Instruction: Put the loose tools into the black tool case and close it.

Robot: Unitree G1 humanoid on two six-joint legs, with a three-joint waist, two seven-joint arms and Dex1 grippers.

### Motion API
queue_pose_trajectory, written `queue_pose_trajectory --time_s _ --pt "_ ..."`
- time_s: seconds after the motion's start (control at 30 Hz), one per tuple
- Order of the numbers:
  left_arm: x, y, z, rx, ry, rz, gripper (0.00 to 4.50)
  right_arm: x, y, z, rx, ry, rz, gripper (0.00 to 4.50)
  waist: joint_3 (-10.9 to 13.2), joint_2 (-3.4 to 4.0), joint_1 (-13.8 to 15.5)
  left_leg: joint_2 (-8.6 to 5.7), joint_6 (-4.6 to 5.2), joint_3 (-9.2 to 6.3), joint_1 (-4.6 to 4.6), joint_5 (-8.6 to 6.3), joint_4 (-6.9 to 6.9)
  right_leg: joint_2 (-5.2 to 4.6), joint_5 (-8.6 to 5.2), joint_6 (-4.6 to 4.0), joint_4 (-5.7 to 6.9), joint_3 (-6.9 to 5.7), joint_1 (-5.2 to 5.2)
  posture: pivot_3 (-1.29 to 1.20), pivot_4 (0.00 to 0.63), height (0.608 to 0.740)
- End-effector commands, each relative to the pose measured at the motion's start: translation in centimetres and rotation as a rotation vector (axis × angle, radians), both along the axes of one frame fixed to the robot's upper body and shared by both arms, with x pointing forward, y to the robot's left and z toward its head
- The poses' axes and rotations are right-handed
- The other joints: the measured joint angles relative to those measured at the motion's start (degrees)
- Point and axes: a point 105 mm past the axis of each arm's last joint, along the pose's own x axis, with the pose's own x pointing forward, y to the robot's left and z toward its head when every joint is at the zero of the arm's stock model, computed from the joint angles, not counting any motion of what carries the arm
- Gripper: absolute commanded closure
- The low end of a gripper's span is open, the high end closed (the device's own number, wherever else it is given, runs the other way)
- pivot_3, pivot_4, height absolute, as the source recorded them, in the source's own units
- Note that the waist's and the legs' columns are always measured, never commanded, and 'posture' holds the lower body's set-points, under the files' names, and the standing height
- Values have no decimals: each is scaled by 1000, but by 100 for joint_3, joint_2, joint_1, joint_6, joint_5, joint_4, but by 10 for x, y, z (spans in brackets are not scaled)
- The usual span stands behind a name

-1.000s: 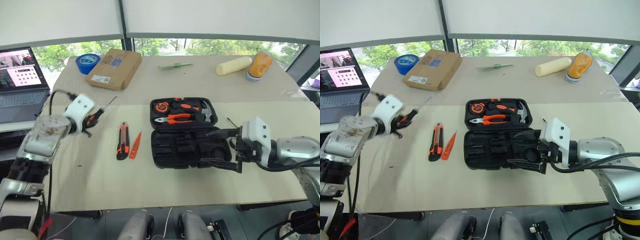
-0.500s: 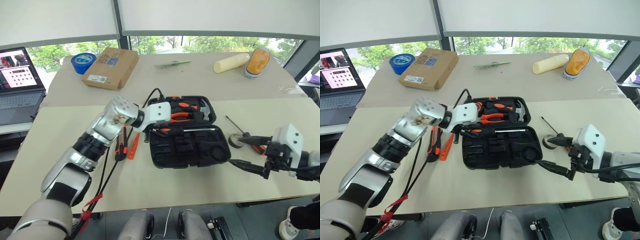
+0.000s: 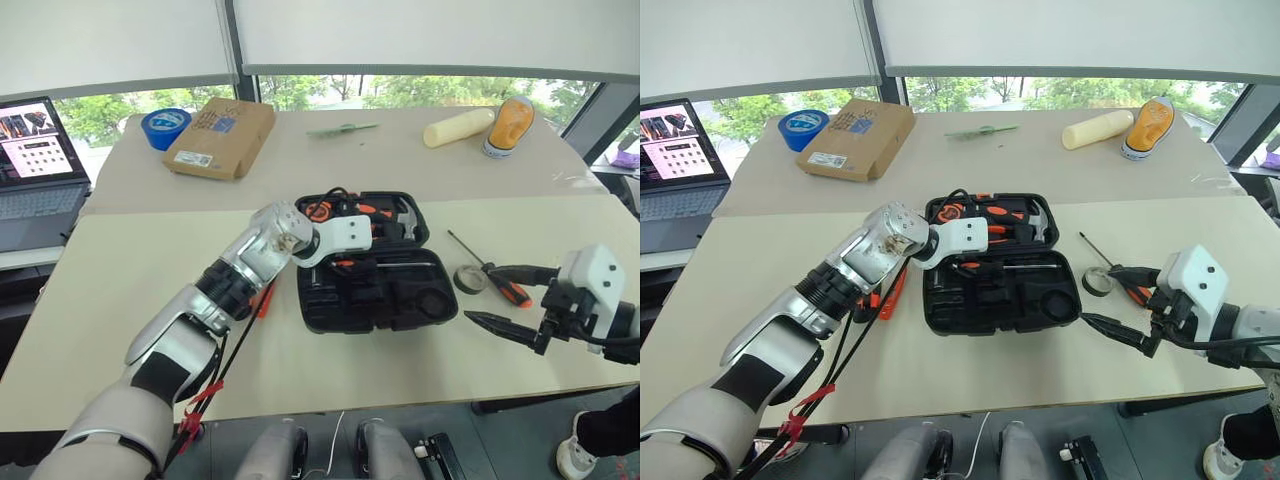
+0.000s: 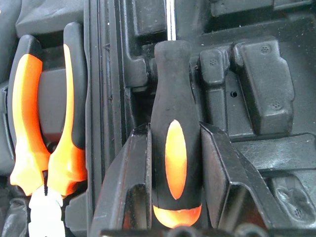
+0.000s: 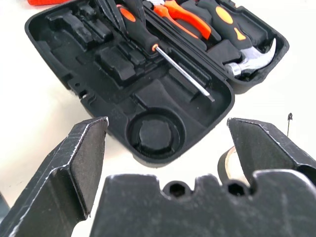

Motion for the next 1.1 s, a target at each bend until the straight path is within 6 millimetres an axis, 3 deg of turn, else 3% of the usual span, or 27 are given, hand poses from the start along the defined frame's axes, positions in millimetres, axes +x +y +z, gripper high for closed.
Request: queue_pose_trajectory --time_s 0.03,0.2,0.57,0.8,0.87,1.1 --pt "6 14 26 -20 -30 43 3640 -1 -1 13 0 -52 -7 0 0 0 -21 1 -4 0 1 1 -1 0 0 0 1 0 0 0 150 738" --pt "7 20 34 -14 -39 37 3640 -1 6 8 -6 -42 28 0 0 0 10 1 -19 1 -5 10 4 2 0 0 2 -2 -3 0 150 738" --pt "10 16 9 55 -47 20 3640 12 21 10 5 -62 73 0 0 0 64 -2 -19 3 -6 11 11 0 3 5 -1 -2 -1 0 150 738" --pt "6 11 15 23 -34 4 3640 13 24 5 11 -53 85 0 0 1 125 -2 -18 4 -7 10 17 0 5 8 0 -2 1 0 150 738" --pt "5 12 18 17 -36 1 2640 13 24 4 11 -51 85 0 0 1 122 -2 -18 6 -7 10 17 0 5 8 0 -1 1 0 150 738" --pt "-4 11 42 -46 -28 -18 73 12 23 -1 12 -38 85 0 0 1 116 -2 -19 6 -10 10 17 2 5 8 1 0 -3 0 150 738"
